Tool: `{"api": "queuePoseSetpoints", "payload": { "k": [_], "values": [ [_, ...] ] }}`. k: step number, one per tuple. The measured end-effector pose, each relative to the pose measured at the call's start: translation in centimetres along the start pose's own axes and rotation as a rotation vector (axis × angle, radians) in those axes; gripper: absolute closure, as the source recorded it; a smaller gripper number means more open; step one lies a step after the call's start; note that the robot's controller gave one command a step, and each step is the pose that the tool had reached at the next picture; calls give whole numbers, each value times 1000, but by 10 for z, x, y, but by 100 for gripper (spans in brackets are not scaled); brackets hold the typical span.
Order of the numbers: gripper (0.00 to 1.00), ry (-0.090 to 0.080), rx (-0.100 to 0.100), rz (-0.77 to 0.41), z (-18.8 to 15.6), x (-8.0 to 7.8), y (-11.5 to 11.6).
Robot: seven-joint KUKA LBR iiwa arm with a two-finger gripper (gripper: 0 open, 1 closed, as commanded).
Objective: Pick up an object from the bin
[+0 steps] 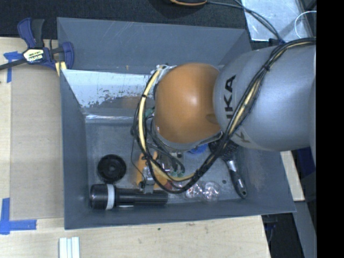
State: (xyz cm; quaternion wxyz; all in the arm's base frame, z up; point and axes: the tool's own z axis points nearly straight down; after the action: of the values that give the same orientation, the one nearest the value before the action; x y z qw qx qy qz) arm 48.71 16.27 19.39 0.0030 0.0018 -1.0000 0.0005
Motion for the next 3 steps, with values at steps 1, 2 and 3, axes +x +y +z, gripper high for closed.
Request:
{"api": "queuePoseSetpoints", "payload": {
  "k": [1,2,3],
  "values": [
    [0,-8,-2,4,-5,-2,-1],
    [0,-9,-2,-252,95,-46,45],
    [0,-18,-3,-391,43,-66,84]
  ]
}}
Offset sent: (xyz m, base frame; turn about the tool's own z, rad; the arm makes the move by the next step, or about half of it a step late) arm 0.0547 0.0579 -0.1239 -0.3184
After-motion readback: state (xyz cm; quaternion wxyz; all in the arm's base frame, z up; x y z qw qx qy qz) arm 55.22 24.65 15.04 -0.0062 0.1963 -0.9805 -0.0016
